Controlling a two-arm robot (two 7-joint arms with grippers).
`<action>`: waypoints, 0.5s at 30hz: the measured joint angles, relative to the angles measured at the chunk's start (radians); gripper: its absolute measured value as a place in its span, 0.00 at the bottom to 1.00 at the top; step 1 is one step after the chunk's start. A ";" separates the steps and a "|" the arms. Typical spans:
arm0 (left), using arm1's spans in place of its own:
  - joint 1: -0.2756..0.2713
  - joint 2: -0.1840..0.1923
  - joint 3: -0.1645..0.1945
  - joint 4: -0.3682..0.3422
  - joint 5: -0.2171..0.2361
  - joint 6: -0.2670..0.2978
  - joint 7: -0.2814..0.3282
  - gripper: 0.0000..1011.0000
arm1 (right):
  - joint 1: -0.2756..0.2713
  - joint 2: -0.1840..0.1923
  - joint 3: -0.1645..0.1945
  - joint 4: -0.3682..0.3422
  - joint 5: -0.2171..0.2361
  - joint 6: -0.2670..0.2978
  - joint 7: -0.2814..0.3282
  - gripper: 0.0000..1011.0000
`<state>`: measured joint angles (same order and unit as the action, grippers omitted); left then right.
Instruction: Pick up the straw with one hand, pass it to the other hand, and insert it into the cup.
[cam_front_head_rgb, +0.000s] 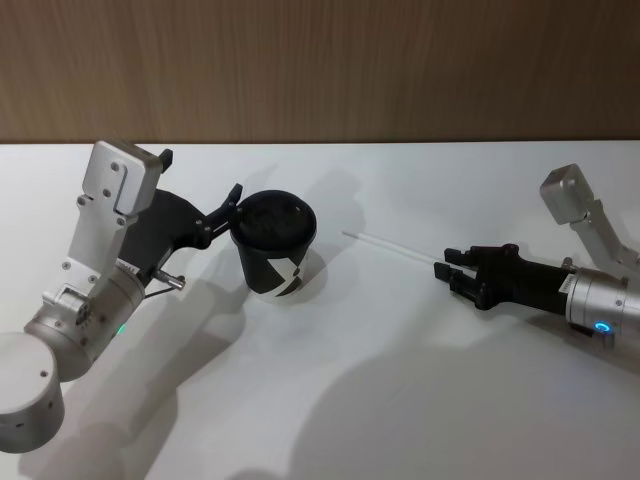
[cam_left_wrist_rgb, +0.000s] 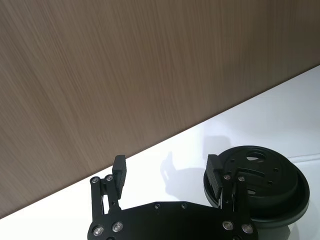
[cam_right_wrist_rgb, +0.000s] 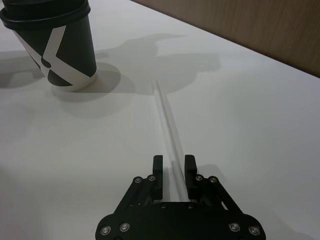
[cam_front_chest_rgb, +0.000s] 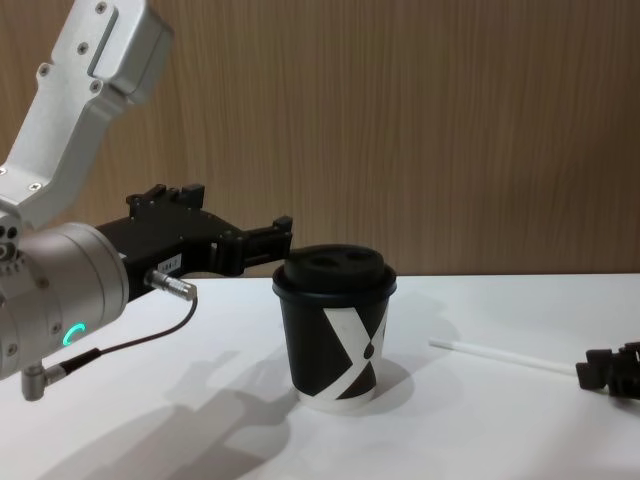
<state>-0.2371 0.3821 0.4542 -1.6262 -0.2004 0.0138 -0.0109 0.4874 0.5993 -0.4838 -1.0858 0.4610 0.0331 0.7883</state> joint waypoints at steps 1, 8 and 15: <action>0.000 0.000 0.000 0.000 0.000 0.000 0.000 0.99 | 0.000 0.001 -0.001 -0.001 0.001 0.000 0.001 0.28; 0.000 0.000 0.000 0.000 0.000 0.000 0.000 0.99 | -0.003 0.007 -0.006 -0.005 0.005 0.001 0.006 0.08; 0.000 0.000 0.000 0.000 0.000 0.000 0.000 0.99 | -0.005 0.012 -0.008 -0.010 0.012 0.002 0.008 0.01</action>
<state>-0.2371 0.3821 0.4542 -1.6262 -0.2004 0.0138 -0.0109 0.4824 0.6117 -0.4921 -1.0962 0.4727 0.0349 0.7960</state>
